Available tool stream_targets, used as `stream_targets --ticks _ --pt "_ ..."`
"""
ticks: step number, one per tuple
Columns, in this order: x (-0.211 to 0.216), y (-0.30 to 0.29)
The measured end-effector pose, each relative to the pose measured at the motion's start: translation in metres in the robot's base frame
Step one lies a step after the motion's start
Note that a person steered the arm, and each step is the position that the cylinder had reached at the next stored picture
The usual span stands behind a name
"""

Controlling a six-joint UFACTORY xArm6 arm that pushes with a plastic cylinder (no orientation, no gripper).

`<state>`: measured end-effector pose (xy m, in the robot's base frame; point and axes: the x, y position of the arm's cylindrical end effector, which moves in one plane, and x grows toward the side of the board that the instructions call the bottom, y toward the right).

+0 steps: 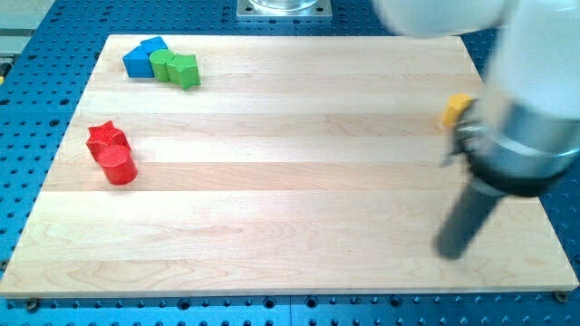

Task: Separate the hexagon from the yellow heart

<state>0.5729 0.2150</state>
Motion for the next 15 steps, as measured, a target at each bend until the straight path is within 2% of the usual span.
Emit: stream_targets --ticks 1,2,3,4,5,6,8,9,11,12,13,14,15 --pt "-0.04 0.11" --pt "-0.056 0.13" --pt "-0.108 0.124" --pt "-0.136 0.082" --pt "-0.142 0.048" --pt "-0.179 0.056" --pt "-0.222 0.077" --pt "-0.252 0.063" --pt "-0.244 -0.014" --pt "-0.243 -0.024" --pt "-0.249 -0.004" --pt "-0.283 0.032" --pt "-0.272 0.039"
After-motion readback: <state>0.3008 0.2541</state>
